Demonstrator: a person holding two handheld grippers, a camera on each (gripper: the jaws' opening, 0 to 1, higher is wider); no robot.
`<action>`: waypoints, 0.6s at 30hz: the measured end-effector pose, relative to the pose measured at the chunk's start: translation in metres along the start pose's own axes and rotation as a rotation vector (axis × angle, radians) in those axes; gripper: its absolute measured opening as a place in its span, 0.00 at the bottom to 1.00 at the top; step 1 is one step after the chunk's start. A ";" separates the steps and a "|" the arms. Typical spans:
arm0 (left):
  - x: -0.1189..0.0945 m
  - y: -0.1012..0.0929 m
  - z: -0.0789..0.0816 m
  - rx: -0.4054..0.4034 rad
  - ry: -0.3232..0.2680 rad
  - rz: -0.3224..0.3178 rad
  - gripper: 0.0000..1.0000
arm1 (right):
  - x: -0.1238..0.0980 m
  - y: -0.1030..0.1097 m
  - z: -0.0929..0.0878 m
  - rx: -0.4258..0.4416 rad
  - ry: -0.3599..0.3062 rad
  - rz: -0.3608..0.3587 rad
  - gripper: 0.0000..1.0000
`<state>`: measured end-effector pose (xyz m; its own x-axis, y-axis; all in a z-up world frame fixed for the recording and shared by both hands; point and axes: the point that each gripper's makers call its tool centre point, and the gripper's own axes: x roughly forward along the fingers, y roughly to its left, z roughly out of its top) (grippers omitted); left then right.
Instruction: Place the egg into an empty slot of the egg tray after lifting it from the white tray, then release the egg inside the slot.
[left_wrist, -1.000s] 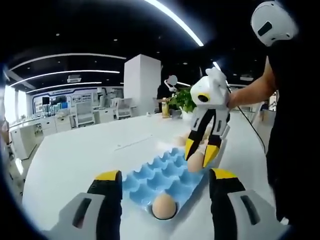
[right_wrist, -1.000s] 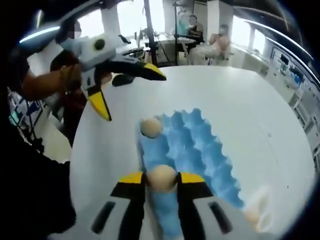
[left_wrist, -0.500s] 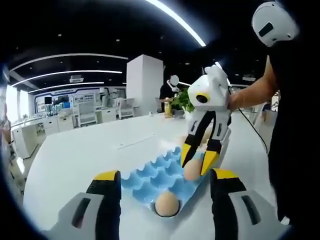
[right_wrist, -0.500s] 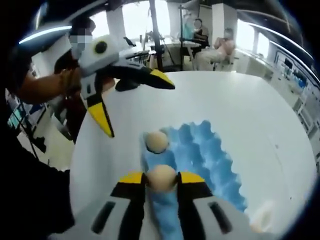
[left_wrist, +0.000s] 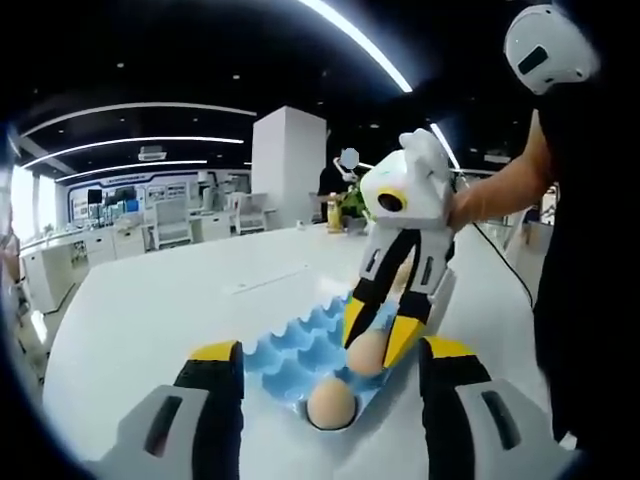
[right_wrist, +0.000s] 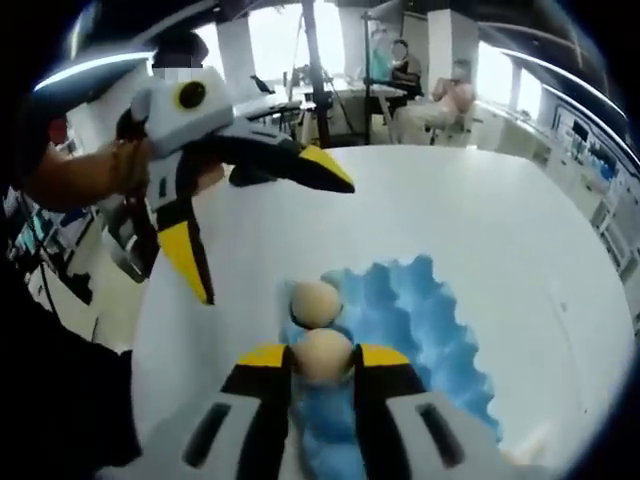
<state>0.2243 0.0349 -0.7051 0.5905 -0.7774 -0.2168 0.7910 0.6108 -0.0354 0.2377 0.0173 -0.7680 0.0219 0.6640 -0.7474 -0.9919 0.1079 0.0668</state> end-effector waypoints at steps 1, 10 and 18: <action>0.000 0.000 0.000 -0.001 0.002 0.001 0.72 | 0.002 0.000 0.000 -0.005 0.003 0.000 0.25; -0.001 0.002 0.000 0.001 -0.003 0.001 0.74 | 0.014 0.000 -0.012 -0.040 0.028 -0.001 0.25; -0.001 0.004 -0.001 -0.003 -0.001 0.002 0.74 | 0.015 -0.001 -0.009 -0.054 0.009 0.003 0.25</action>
<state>0.2268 0.0382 -0.7057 0.5920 -0.7766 -0.2157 0.7896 0.6124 -0.0377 0.2381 0.0204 -0.7855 0.0178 0.6579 -0.7529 -0.9973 0.0656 0.0337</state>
